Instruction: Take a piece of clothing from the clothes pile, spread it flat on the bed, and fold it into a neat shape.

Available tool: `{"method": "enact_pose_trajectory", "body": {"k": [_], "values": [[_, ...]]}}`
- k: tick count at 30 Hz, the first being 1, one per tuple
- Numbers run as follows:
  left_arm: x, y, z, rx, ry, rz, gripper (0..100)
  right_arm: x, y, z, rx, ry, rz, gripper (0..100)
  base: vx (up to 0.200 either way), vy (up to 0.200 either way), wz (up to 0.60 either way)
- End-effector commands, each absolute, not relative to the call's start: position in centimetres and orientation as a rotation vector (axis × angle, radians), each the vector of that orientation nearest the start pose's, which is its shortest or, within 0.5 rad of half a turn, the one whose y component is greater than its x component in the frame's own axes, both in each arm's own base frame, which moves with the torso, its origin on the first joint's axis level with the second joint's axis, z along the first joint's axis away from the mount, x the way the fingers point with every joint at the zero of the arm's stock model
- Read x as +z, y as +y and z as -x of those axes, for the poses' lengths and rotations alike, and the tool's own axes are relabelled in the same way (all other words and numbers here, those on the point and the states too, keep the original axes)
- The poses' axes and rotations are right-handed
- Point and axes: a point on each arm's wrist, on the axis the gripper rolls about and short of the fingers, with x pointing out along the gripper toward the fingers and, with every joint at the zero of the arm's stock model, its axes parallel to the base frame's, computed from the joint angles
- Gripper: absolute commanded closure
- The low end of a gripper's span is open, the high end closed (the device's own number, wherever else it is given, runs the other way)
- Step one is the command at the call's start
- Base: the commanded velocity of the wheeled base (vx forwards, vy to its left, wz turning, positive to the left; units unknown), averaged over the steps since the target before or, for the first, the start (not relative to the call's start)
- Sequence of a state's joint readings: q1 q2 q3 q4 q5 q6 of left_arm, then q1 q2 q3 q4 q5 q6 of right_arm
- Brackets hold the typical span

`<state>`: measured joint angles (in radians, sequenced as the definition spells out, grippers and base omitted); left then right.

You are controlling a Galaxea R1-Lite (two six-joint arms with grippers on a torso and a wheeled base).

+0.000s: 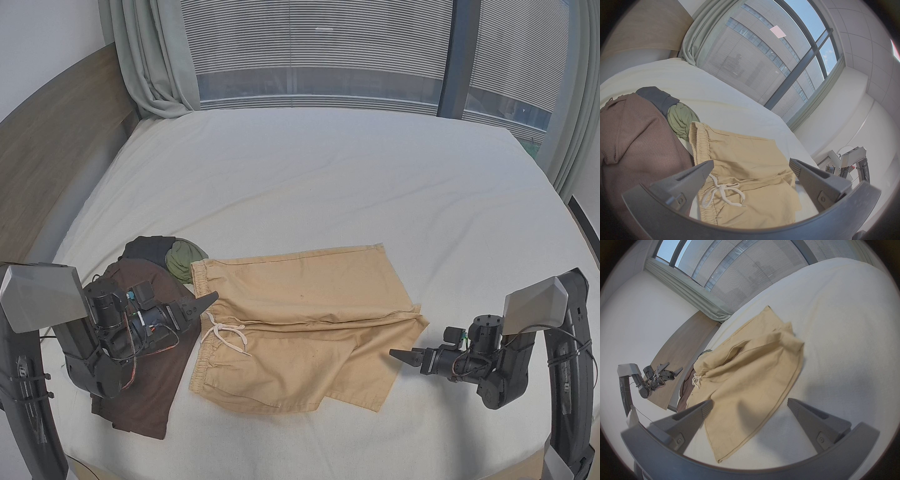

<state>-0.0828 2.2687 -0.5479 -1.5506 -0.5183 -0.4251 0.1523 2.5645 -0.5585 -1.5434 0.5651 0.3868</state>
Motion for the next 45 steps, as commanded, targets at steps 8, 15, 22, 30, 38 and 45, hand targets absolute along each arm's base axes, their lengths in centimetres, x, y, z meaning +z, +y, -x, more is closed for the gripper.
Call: {"method": "enact_pose_trajectory", "body": {"k": [8, 15, 22, 30, 38, 45], "values": [[3.0, -3.9, -33.8, -0.556, 0.291, 0.449, 0, -8.9, 9.0, -32.3, 0.612, 0.668, -0.488, 0, 0.000, 0.000, 0.00], [3.0, -3.9, -33.7, -0.556, 0.290, 0.449, 0, -8.9, 9.2, -32.4, 0.615, 0.666, -0.494, 0, 0.000, 0.000, 0.00], [2.9, -3.9, -33.8, -0.556, 0.291, 0.449, 0, -8.8, 9.2, -32.2, 0.615, 0.674, -0.498, 100, 0.000, 0.000, 0.00], [2.9, -3.9, -33.8, -0.555, 0.294, 0.450, 0, -7.1, 9.4, -31.5, 0.620, 0.682, -0.547, 100, 0.000, 0.000, 0.00], [2.9, -3.9, -33.8, -0.554, 0.293, 0.451, 0, -6.3, 8.2, -30.9, 0.584, 0.702, -0.566, 100, 0.000, 0.000, 0.00], [2.7, -3.7, -33.9, -0.549, 0.296, 0.451, 0, -5.2, 6.5, -31.1, 0.517, 0.743, -0.586, 100, 0.000, 0.000, 0.00]]}}
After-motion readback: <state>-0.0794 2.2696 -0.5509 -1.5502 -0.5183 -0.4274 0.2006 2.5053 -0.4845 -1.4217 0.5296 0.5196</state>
